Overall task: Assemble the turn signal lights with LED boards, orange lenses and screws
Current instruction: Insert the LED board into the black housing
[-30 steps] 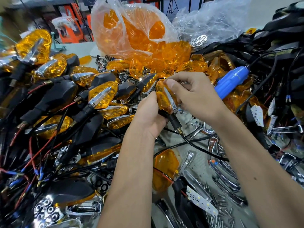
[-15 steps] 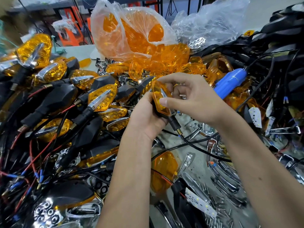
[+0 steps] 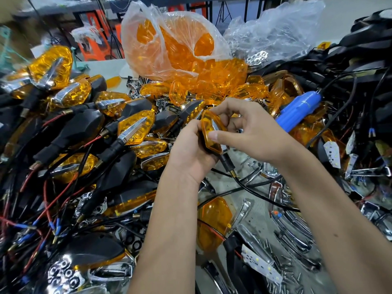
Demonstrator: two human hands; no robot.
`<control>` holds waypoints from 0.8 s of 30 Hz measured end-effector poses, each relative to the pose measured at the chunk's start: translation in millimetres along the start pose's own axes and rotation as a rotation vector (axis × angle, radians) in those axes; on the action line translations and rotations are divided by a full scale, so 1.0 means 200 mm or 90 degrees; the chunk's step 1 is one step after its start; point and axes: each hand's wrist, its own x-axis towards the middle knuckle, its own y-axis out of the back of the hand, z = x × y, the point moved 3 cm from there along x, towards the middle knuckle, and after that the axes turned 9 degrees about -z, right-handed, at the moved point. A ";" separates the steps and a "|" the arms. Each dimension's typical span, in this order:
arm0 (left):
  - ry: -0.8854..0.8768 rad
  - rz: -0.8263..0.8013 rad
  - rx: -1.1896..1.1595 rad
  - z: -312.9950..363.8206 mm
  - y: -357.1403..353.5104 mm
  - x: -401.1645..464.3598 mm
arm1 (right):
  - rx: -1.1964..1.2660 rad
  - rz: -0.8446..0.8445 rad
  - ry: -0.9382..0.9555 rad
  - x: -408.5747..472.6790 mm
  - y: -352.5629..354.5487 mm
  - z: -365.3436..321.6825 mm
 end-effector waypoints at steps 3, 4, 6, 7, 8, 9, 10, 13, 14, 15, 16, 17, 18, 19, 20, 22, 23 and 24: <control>-0.024 -0.011 0.000 0.00 -0.01 0.00 | 0.010 -0.007 0.011 0.00 0.01 -0.01; -0.032 -0.014 0.009 0.01 -0.01 -0.01 | 0.011 -0.008 0.014 0.00 0.01 -0.01; -0.042 -0.032 0.011 0.01 -0.02 -0.02 | 0.014 -0.009 0.016 0.00 0.01 -0.01; -0.044 -0.045 0.005 0.02 -0.02 -0.03 | 0.013 -0.010 0.017 0.00 0.01 -0.01; -0.046 -0.059 -0.002 0.02 -0.02 -0.04 | 0.006 -0.010 0.017 0.00 0.00 -0.01; -0.046 -0.072 -0.013 0.03 -0.02 -0.04 | -0.007 -0.008 0.018 0.01 0.00 -0.01; -0.046 -0.078 -0.026 0.03 -0.02 -0.05 | -0.024 0.000 0.019 0.01 0.00 0.00; -0.055 -0.053 -0.031 0.03 -0.01 -0.05 | -0.055 0.034 0.023 0.02 -0.02 0.00; -0.057 -0.046 -0.020 0.03 -0.01 -0.04 | -0.051 0.043 0.024 0.02 -0.03 0.00; -0.058 -0.045 -0.014 0.03 -0.01 -0.04 | -0.050 0.048 0.025 0.02 -0.04 0.01; -0.057 -0.043 -0.007 0.03 -0.01 -0.04 | -0.050 0.052 0.025 0.02 -0.04 0.01; -0.055 -0.043 0.000 0.03 -0.01 -0.04 | -0.046 0.056 0.025 0.02 -0.03 0.02; -0.054 -0.044 0.008 0.03 -0.01 -0.04 | -0.039 0.057 0.027 0.02 -0.03 0.02; -0.054 -0.045 0.013 0.03 -0.02 -0.04 | -0.036 0.054 0.033 0.02 -0.02 0.03; -0.054 -0.047 0.016 0.03 -0.02 -0.04 | -0.036 0.050 0.041 0.02 -0.02 0.03; -0.056 -0.050 0.007 0.03 -0.04 -0.05 | -0.033 0.047 0.050 0.02 -0.01 0.04; -0.057 -0.050 0.003 0.03 -0.04 -0.05 | -0.032 0.047 0.053 0.02 -0.01 0.05; -0.058 -0.049 0.005 0.03 -0.05 -0.06 | -0.034 0.045 0.057 0.02 -0.02 0.04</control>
